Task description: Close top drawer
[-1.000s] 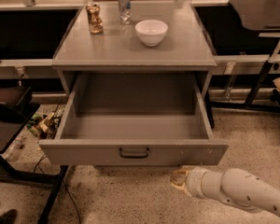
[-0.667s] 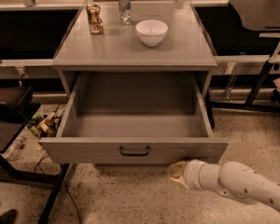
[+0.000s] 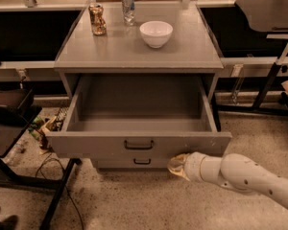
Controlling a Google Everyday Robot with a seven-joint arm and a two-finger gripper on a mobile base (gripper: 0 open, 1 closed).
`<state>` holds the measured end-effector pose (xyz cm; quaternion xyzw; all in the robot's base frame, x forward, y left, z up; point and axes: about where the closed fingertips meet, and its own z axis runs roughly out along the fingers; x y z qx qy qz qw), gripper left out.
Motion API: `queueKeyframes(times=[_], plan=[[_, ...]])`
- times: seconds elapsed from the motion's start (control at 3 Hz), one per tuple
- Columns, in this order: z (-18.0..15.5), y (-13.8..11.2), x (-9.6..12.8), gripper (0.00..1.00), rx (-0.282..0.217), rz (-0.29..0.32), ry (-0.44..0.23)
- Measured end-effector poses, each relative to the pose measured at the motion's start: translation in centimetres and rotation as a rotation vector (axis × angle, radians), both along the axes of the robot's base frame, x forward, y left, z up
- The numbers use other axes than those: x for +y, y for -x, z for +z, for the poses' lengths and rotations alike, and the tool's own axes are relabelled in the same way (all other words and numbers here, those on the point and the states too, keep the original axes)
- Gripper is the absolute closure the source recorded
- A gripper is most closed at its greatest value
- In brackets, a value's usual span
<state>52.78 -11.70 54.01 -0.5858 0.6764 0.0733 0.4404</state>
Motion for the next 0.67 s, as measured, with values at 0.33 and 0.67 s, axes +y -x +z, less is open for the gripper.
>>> queueKeyframes(times=[0.33,0.67], plan=[[0.0,0.1,0.0,1.0,0.0,0.0,0.0],[1.3,-3.8,1.3,1.0,-0.047,0.038,-0.007]])
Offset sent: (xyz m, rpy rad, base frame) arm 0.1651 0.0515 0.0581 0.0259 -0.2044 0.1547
